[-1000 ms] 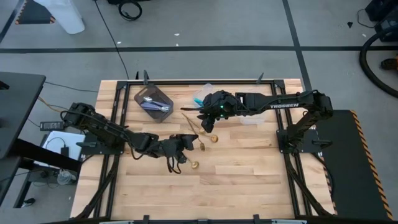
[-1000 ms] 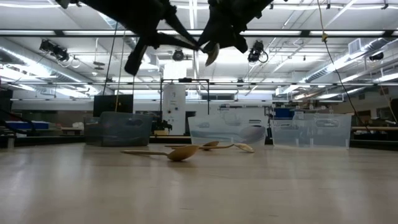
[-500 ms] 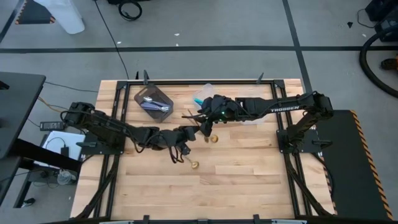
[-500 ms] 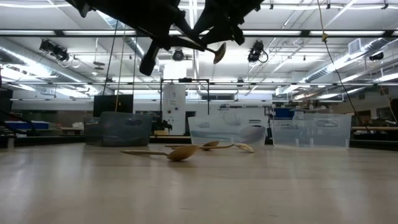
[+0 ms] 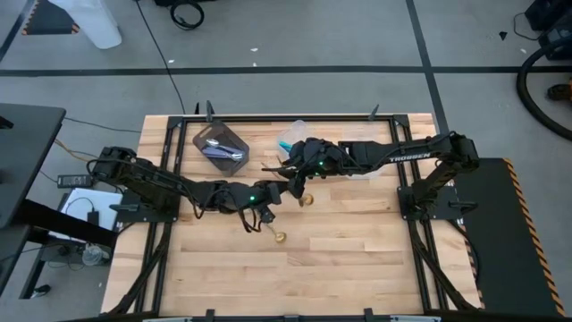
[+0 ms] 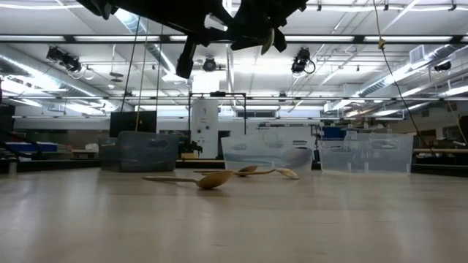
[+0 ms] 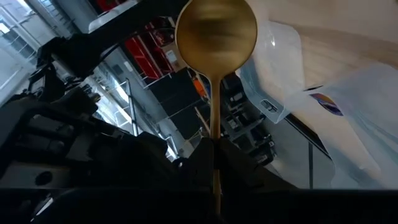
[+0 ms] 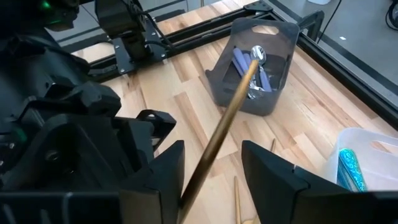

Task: Sort silverware by color (type)
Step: Put the gold spoon into the right transparent bin

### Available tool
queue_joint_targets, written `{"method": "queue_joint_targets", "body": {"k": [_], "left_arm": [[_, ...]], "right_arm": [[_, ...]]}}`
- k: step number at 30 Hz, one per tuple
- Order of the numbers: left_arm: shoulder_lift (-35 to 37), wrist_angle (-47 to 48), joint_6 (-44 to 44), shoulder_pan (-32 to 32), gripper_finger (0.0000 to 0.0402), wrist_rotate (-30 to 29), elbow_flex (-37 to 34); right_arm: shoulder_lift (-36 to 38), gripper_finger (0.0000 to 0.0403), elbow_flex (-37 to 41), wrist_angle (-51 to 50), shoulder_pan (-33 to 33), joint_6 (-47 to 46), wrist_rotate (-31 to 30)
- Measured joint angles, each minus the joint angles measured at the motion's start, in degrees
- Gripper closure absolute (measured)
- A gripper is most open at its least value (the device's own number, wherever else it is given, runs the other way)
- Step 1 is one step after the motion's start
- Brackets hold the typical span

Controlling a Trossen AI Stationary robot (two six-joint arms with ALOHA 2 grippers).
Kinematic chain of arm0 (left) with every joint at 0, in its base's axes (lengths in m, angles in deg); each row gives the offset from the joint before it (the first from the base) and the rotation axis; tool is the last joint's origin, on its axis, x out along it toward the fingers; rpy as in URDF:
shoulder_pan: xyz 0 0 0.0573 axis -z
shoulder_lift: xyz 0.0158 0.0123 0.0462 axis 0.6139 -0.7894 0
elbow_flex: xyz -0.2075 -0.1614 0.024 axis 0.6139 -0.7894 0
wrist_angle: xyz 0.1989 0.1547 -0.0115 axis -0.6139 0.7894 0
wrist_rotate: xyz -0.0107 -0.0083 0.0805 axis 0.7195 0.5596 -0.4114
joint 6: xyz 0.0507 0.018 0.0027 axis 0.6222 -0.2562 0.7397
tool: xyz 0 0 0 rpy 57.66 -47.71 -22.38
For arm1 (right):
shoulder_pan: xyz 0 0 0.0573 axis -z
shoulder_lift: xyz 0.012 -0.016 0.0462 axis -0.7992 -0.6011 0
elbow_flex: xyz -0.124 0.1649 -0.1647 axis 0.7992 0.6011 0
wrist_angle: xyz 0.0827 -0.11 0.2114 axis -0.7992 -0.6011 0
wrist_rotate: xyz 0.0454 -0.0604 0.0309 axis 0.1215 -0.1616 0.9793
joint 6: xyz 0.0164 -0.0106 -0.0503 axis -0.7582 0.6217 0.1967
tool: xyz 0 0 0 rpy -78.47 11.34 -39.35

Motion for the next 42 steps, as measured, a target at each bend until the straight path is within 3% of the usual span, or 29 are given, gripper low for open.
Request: {"method": "queue_joint_targets", "body": {"k": [20,27,37,42], "left_arm": [[0.0,-0.1,-2.1,-0.3,0.0388,-0.5,0.0],[0.0,0.4,-8.6,-0.6,0.0385,-0.2,0.1],[0.0,2.8,-36.9,1.3,0.0357,0.0,0.1],[0.0,3.8,-53.4,2.6,0.0360,0.0,0.1]], "right_arm": [[0.1,0.0377,0.1,-0.8,0.1,2.5,1.7],[0.0,0.0379,0.1,-0.4,0.1,2.7,1.1],[0.0,0.0375,0.1,-7.3,2.3,3.6,0.7],[0.0,0.0366,0.1,-12.8,4.1,5.3,-3.4]]}}
